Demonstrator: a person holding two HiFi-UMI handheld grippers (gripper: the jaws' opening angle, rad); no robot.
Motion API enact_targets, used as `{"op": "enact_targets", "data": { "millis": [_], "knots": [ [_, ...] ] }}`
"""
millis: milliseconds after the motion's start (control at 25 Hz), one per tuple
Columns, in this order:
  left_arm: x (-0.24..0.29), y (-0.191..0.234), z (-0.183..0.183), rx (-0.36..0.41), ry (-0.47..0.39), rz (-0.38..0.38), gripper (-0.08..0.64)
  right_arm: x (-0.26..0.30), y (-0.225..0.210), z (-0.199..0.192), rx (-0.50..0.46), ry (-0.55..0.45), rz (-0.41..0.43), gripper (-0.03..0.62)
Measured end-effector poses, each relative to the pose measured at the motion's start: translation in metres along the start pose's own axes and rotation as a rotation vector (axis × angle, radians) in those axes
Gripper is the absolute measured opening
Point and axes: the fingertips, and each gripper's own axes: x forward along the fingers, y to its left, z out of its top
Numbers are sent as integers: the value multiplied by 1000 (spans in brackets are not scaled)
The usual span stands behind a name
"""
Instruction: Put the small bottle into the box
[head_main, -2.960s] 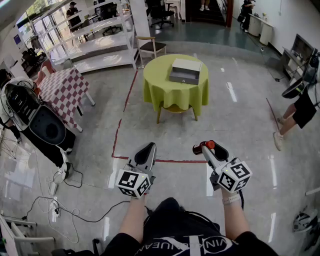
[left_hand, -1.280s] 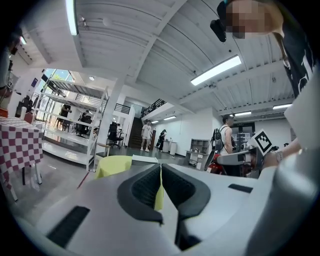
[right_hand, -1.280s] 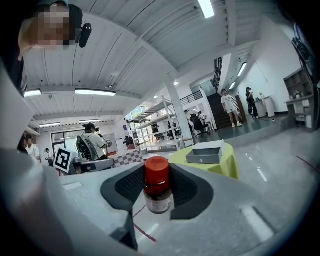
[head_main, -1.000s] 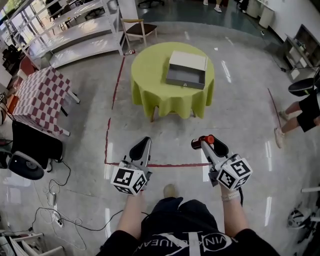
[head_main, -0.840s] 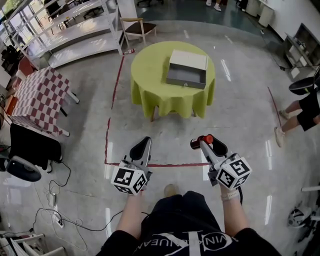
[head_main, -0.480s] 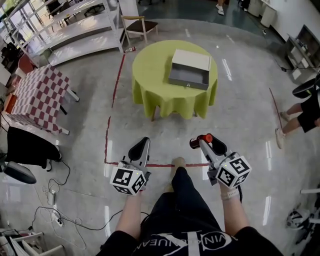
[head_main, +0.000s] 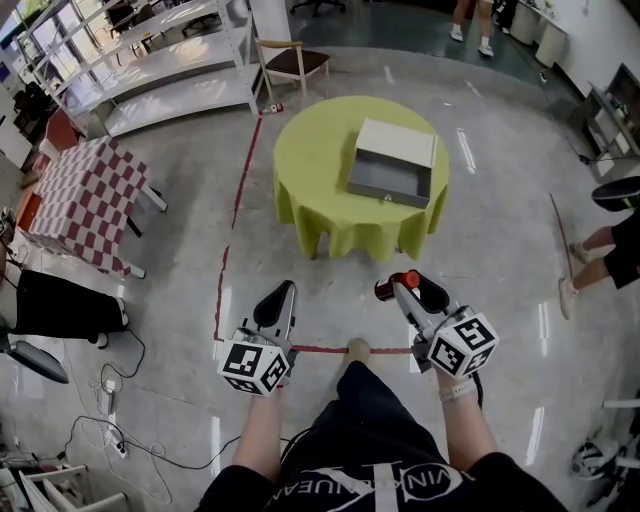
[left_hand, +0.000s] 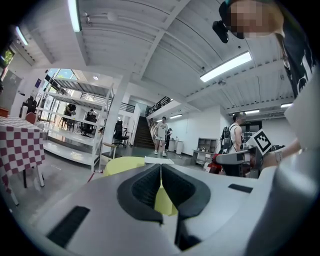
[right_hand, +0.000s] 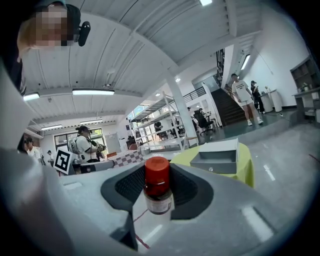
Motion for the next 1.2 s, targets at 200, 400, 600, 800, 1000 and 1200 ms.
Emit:
{"op": "enact_targets", "data": {
  "millis": [200, 400, 600, 800, 1000, 1200],
  "knots": [
    [39, 7, 9, -1, -11, -12, 15, 24, -25, 13, -6, 4, 6, 147],
    [80, 9, 12, -5, -8, -34, 15, 43, -53, 24, -6, 6, 2, 147],
    [111, 12, 12, -1, 9, -46, 15, 57, -79, 29, 4, 11, -2, 147],
    [133, 16, 14, 3, 25, -39, 15, 70, -98, 35, 17, 16, 3, 147],
    [149, 22, 14, 9, 32, -26, 15, 86, -112, 37, 24, 12, 21, 147],
    [159, 22, 7, -1, 43, -17, 15, 90, -120, 38, 19, 25, 38, 147]
  ]
}}
